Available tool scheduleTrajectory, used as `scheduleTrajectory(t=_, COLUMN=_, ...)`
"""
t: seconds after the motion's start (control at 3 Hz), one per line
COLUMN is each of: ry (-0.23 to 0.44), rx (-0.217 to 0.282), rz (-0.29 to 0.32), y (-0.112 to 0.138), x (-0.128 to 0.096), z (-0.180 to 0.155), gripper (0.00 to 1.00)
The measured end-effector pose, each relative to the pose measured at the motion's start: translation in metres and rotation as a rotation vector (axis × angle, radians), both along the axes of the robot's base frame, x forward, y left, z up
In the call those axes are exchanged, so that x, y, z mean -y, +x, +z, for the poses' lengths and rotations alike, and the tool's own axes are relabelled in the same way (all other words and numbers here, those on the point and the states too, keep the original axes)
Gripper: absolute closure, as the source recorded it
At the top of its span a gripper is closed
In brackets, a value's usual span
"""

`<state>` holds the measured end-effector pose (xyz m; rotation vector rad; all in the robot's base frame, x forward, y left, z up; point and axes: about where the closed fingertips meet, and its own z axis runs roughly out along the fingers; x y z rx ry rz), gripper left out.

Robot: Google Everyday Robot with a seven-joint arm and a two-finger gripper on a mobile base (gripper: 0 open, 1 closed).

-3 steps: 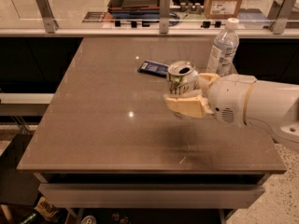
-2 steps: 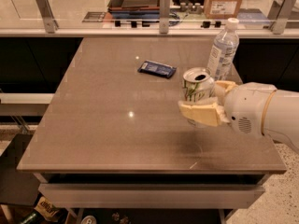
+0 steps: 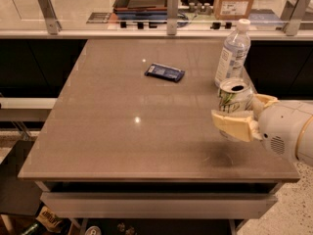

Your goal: Move 7up can near blue plastic bottle

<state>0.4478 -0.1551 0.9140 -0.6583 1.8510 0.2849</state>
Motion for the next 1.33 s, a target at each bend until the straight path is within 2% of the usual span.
scheduleTrajectory(t=0.33, ry=0.012, rx=0.024, rz=-0.091, y=0.001, x=0.019, z=0.0, gripper=1.0)
scheduleTrajectory(t=0.67, ry=0.073, rx=0.086, rz=-0.172, y=0.007, x=0.031, z=0.015, gripper=1.0)
scheduleTrajectory(t=1.0, ry=0.069, rx=0.085, rz=-0.169, y=0.007, x=0.03, z=0.014, gripper=1.0)
scheduleTrajectory(t=1.33, ry=0.077, rx=0.091, rz=-0.217, y=0.023, x=0.037, z=0.015, gripper=1.0)
